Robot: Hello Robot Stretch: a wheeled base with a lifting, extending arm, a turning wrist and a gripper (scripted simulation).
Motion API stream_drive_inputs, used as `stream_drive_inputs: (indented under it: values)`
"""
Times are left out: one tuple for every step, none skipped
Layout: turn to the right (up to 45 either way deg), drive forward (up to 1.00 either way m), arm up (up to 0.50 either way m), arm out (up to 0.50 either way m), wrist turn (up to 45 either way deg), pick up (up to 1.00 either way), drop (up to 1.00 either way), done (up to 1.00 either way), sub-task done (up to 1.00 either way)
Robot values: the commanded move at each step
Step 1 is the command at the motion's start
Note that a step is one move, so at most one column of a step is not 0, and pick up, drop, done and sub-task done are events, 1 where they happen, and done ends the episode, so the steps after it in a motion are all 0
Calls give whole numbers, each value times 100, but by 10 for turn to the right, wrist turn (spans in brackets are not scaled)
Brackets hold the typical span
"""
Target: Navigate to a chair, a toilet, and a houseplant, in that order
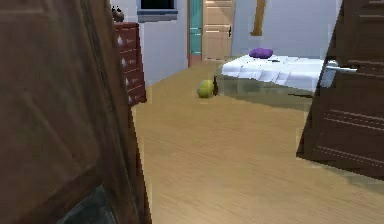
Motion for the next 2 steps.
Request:
stream_drive_inputs:
  values:
    - [0,30,0,0,0,0,0,0,0]
    - [240,0,0,0,0,0,0,0,0]
